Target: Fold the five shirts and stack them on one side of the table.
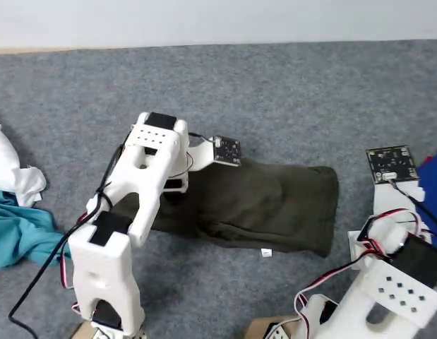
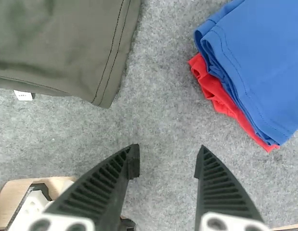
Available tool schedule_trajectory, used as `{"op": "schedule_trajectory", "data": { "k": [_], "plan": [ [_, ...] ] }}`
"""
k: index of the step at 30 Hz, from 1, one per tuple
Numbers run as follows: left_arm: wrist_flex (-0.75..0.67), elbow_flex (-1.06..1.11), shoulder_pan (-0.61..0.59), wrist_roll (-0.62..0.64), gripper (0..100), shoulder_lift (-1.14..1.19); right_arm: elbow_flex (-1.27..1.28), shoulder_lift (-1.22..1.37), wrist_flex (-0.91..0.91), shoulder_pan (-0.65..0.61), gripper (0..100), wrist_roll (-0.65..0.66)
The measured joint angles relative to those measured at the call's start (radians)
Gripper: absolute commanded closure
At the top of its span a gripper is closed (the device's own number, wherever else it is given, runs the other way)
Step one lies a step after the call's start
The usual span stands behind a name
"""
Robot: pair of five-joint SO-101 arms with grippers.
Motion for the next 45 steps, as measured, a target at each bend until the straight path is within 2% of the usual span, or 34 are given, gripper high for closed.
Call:
{"op": "schedule_trajectory", "data": {
  "k": [4, 9, 16, 21, 27, 31, 37, 45],
  "plan": [
    [0.018, -0.014, 0.000, 0.000, 89, -0.106, 0.000, 0.000, 0.000, 0.000, 79.4, 0.000],
    [0.069, -0.014, 0.000, 0.000, 100, -0.210, 0.000, 0.000, 0.000, 0.000, 79.4, 0.000],
    [0.126, 0.044, 0.031, 0.000, 100, -0.219, 0.000, 0.000, 0.000, 0.000, 79.4, 0.000],
    [0.129, 0.094, 0.081, 0.000, 100, -0.117, 0.000, 0.000, 0.000, 0.000, 79.4, 0.000],
    [0.028, 0.095, 0.100, 0.000, 100, 0.060, 0.000, 0.000, 0.000, 0.000, 79.4, 0.000],
    [0.029, 0.072, 0.110, 0.025, 100, 0.107, 0.000, 0.000, 0.000, 0.000, 79.4, 0.000],
    [0.103, 0.006, 0.112, 0.035, 100, 0.097, 0.000, 0.000, 0.000, 0.000, 79.4, 0.000],
    [0.173, -0.023, 0.098, 0.037, 100, -0.097, 0.000, 0.000, 0.000, 0.000, 79.4, 0.000]
  ]
}}
